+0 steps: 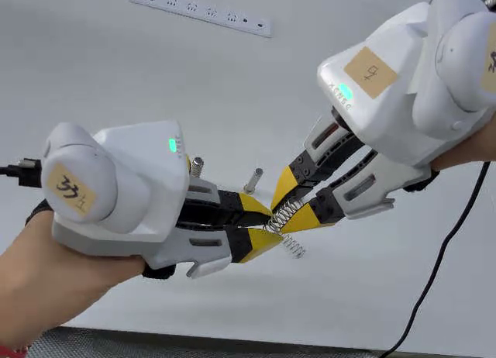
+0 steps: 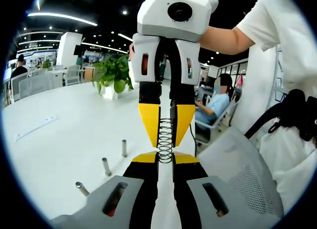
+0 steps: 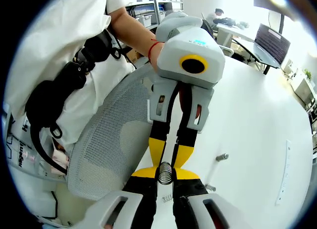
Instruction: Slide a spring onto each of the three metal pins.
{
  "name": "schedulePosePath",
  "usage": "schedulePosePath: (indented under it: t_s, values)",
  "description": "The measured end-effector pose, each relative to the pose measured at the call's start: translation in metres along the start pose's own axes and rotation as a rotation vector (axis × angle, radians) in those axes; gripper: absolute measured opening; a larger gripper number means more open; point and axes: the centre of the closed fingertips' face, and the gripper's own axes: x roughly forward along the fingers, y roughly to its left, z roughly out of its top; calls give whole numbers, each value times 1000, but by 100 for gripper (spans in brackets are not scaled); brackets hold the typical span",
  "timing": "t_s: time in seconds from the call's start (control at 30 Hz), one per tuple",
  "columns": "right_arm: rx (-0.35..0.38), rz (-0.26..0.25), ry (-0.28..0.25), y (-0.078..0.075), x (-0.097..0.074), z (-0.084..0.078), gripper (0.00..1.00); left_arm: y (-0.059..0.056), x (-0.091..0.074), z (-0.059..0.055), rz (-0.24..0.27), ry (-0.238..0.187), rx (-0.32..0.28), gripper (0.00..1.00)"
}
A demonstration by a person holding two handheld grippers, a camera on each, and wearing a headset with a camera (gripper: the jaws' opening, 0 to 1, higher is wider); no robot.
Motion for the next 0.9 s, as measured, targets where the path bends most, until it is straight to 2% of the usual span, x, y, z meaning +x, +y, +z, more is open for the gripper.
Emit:
schedulePosePath:
  t_s: [0.6,0.9]
  values:
    - [17,-15,-14,-2,-1,3,7,1,-3,0,4,-10,3,8]
    - [29,-35,-25,-4,-7,7,7,5,-11,-7,31,-1,-4,17]
